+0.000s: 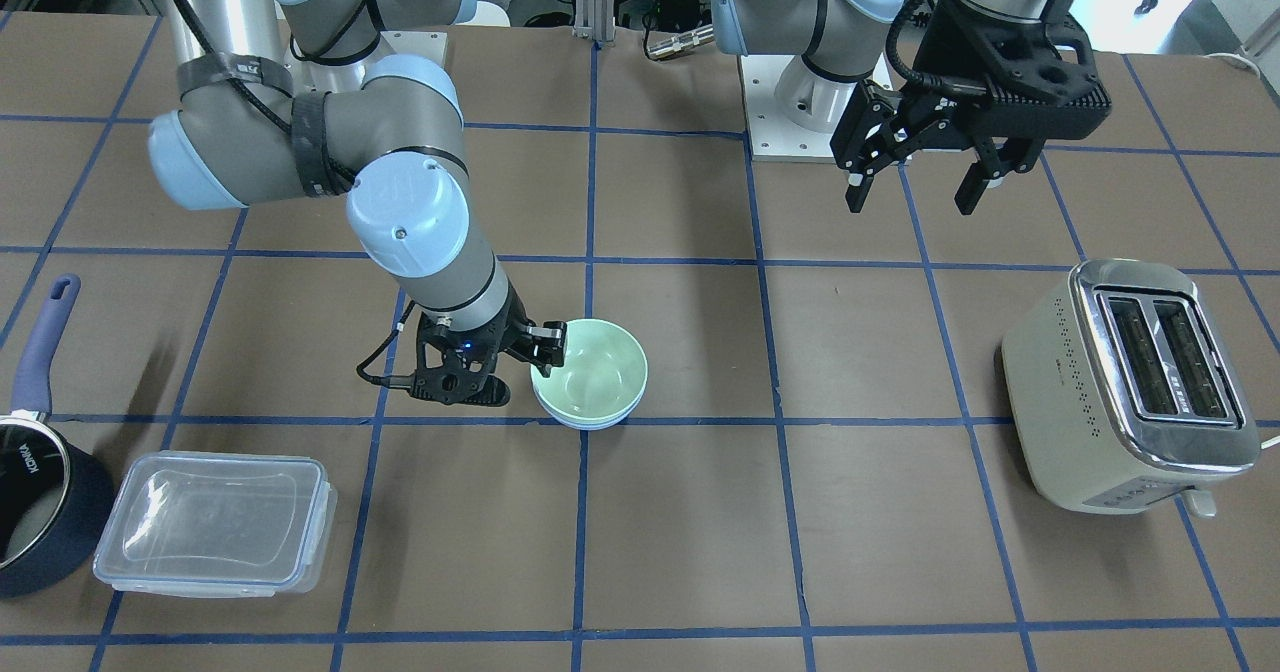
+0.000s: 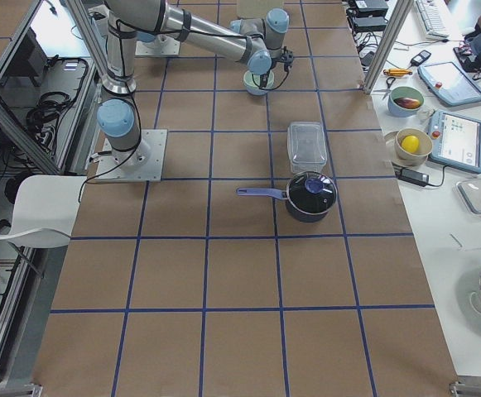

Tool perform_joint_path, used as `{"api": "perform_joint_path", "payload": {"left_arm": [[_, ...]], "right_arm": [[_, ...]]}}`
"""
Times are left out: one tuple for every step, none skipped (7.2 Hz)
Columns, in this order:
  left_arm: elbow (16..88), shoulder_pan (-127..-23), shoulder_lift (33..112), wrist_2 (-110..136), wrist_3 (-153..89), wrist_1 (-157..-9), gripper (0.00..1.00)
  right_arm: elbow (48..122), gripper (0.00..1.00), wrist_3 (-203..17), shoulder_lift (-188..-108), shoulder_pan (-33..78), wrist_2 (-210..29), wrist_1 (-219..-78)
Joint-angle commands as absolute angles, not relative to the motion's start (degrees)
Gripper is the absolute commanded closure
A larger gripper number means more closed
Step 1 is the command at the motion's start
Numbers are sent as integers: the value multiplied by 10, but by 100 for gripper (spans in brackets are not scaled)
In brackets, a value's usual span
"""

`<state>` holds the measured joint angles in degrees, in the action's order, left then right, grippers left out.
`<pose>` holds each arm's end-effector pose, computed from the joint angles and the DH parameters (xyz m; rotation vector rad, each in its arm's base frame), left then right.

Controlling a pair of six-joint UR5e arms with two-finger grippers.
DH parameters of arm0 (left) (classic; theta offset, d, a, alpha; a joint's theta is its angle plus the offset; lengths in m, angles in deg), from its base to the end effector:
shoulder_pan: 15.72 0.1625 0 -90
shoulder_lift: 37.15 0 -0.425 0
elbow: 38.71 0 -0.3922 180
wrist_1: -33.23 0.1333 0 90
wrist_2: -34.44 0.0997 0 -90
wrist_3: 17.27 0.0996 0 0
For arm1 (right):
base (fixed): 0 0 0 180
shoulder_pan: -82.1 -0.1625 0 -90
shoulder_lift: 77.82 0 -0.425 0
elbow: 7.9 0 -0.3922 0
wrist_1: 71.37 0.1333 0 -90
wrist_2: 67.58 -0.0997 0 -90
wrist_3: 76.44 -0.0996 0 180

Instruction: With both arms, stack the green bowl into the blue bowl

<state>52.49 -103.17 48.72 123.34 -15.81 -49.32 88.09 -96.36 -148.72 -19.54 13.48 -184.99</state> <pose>-0.1139 -0.4826 0.5265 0.0269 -3.1158 0.2839 0.2650 -0.5492 0.2969 0.2193 2.9887 0.1007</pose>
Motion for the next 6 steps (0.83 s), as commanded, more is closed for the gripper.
{"api": "perform_joint_path", "payload": {"left_arm": [[525,-1032,487,1234,-159,-493,0],[525,-1033,487,1233,-159,-493,0],[526,-1032,487,1234,-159,-493,0],[525,-1033,487,1233,-159,-492,0],[525,-1033,487,1233,-159,-492,0],[525,-1033,487,1233,-159,-492,0]], "right_arm": [[792,0,-956,-1550,-143,157,-1703],[740,0,-942,-1574,-109,169,-1622],[695,0,-911,-1586,-88,171,-1542],[665,0,-864,-1589,-82,204,-1520],[665,0,-845,-1605,-82,221,-1518],[671,0,-820,-1612,-82,222,-1518]]}}
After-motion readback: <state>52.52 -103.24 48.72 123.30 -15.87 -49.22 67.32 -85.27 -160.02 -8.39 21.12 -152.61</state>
